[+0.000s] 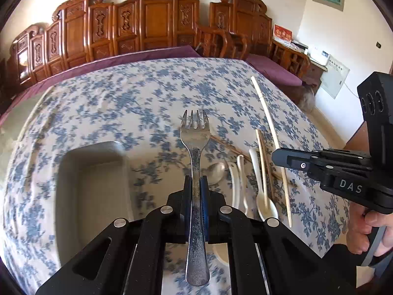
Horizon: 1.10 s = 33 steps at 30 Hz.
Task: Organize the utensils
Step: 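Carry the fork over the grey tray with the left gripper while the right carries the chopstick there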
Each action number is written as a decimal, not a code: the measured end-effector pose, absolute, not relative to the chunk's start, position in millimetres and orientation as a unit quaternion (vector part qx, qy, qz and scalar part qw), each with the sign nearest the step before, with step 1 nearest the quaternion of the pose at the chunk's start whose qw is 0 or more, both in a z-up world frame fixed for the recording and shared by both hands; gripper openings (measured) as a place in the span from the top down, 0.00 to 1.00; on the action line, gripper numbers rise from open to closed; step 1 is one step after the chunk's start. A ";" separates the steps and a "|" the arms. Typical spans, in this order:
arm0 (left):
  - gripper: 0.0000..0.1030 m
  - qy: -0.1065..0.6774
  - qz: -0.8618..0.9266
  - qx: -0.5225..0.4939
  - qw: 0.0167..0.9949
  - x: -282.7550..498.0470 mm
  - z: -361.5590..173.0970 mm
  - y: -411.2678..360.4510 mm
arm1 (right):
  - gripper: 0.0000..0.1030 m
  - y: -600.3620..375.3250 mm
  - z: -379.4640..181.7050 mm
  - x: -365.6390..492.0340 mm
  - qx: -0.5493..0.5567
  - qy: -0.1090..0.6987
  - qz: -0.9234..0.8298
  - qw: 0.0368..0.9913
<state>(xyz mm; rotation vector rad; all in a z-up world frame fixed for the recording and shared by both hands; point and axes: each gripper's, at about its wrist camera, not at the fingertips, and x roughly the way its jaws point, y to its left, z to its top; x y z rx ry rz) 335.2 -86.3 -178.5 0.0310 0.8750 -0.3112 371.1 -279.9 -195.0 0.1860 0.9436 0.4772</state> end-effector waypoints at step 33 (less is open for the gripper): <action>0.94 0.470 -0.046 0.016 0.881 354.3 -232.7 48.6 | 0.94 -148.8 -197.7 384.3 0.057 0.454 0.298 0.838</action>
